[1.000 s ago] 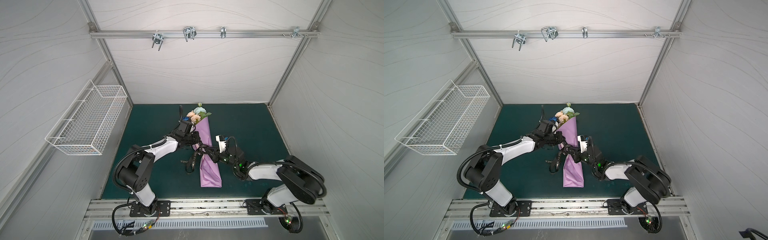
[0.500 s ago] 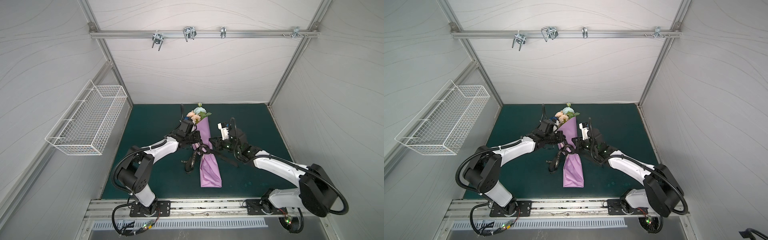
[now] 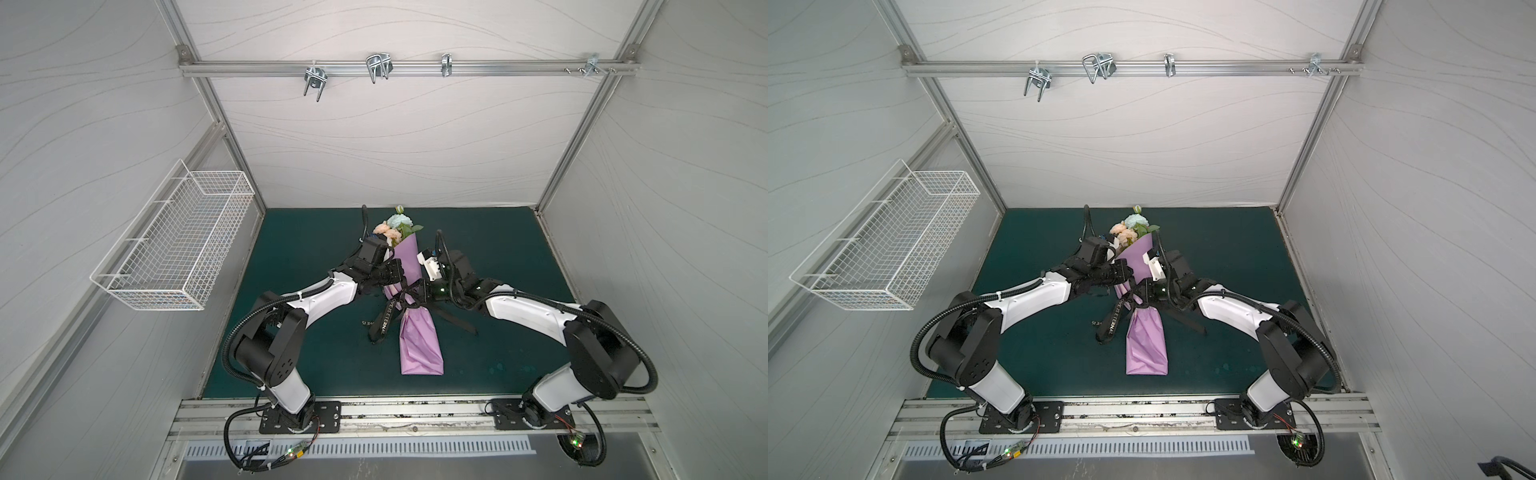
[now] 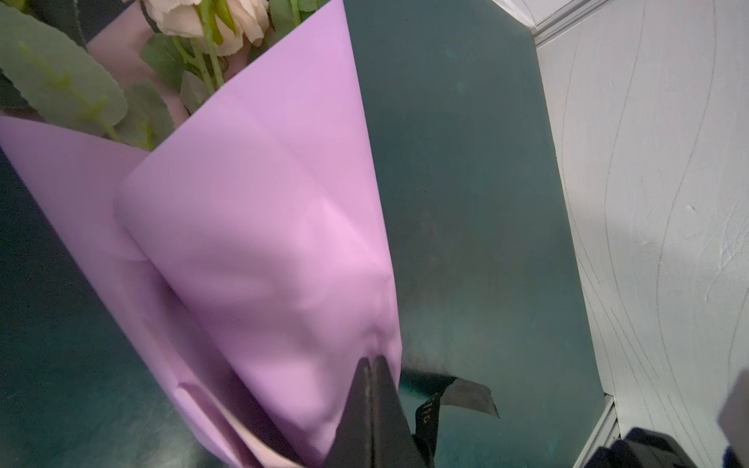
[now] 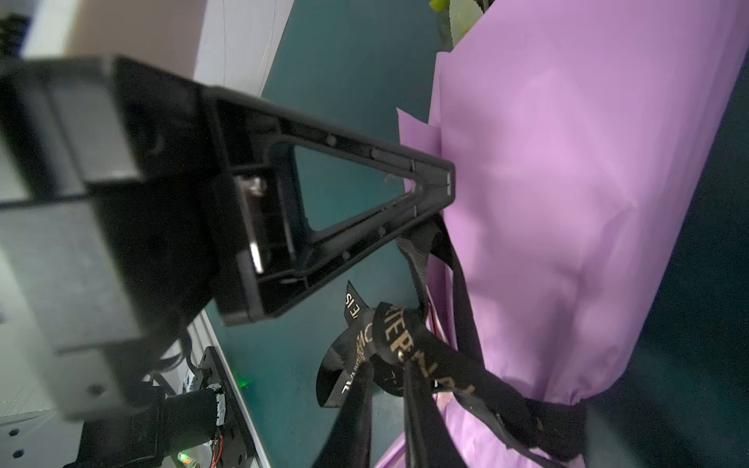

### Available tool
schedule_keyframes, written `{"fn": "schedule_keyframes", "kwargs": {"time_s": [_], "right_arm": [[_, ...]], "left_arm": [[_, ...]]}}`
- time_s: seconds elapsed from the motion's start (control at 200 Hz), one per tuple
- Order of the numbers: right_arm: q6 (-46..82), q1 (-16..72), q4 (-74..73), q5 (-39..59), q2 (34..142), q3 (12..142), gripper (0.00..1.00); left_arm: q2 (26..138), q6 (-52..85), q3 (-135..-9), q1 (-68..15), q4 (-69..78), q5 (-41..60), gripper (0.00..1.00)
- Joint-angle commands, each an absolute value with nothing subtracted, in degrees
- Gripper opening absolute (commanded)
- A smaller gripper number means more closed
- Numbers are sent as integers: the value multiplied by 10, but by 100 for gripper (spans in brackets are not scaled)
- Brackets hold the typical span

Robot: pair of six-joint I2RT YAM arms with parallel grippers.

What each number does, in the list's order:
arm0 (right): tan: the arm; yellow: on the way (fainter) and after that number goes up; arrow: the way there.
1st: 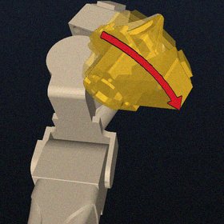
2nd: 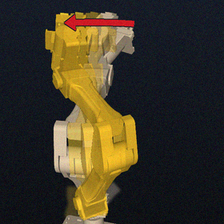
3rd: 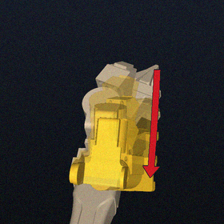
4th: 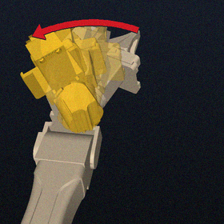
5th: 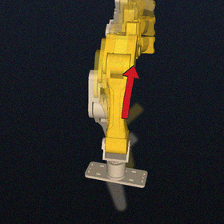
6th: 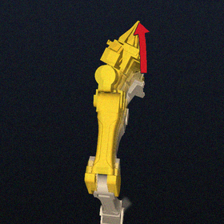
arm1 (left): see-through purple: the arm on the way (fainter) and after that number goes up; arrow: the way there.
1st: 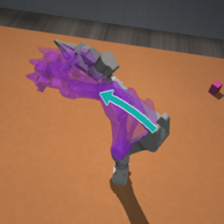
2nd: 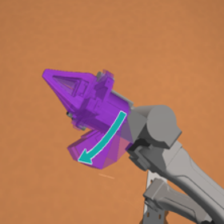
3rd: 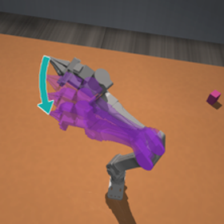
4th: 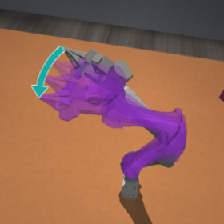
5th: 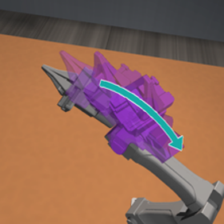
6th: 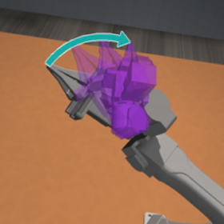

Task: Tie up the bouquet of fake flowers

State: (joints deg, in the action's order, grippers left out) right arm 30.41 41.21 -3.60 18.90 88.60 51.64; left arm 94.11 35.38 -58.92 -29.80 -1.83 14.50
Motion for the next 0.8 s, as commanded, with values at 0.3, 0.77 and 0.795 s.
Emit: {"fn": "schedule_keyframes", "kwargs": {"time_s": [0.3,0.77,0.795], "right_arm": [[279,406,-24,158,909,558,22],[301,427,-57,184,944,533,20],[303,428,-59,182,943,529,20]], "left_arm": [[922,362,-608,-300,6,162,0],[934,381,-630,-301,14,157,0],[936,383,-631,-300,14,157,0]]}}
